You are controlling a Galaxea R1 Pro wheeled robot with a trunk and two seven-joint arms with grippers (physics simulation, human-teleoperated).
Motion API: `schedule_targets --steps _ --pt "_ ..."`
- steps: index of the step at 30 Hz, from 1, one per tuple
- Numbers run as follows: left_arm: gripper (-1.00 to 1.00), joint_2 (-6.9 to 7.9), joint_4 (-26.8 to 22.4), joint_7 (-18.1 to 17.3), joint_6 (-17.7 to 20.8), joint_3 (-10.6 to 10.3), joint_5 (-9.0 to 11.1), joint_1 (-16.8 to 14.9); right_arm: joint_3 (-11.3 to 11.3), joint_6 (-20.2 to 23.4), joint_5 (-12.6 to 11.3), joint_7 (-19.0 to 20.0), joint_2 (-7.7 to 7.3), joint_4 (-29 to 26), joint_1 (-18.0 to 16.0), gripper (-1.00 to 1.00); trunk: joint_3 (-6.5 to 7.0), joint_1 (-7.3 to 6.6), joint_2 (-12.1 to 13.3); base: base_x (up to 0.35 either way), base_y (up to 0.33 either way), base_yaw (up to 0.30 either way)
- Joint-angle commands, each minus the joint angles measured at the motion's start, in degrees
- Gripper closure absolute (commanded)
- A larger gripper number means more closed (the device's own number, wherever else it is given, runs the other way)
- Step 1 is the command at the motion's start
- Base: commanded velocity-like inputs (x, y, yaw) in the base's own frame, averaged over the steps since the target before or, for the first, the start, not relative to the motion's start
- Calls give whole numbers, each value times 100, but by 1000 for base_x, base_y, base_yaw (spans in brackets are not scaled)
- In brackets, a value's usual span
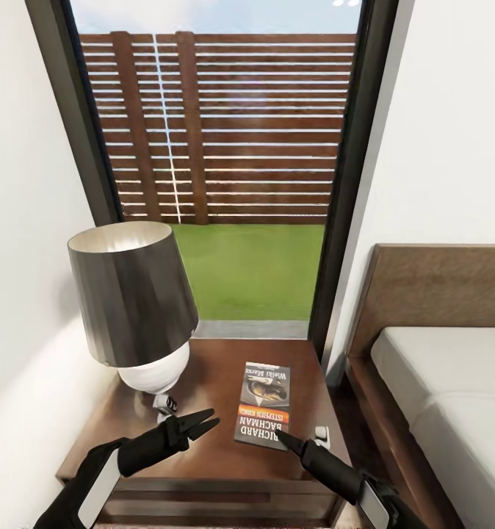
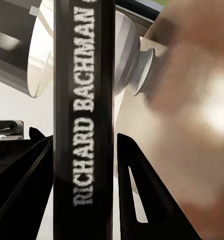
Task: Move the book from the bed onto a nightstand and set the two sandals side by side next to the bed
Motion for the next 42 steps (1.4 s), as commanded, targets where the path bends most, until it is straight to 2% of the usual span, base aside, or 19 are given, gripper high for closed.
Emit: schedule_targets --steps 1,5,11,21,31,42 --pt "-100 4 1 3 50 -17 44 -3 -17 59 -21 16 2 0 -3 100 -23 21 -44 0 0 0" --pt "-100 5 1 3 50 -17 46 -3 -17 59 -21 16 2 -1 -3 100 -95 109 -204 0 0 0" --pt "-100 3 1 3 50 -17 46 -3 -17 59 -21 16 2 0 -3 100 -228 125 -214 0 0 0" --pt "-100 5 1 3 50 -17 45 -3 -17 59 -21 16 2 0 -3 100 -228 125 -214 2 0 0" --pt "-100 5 1 3 50 -14 45 -3 -17 59 -21 16 2 -1 -3 100 -228 125 -214 219 0 0" --pt "-100 4 1 3 50 -17 40 -3 -17 59 -21 16 2 0 -3 100 -228 125 -214 30 0 0"
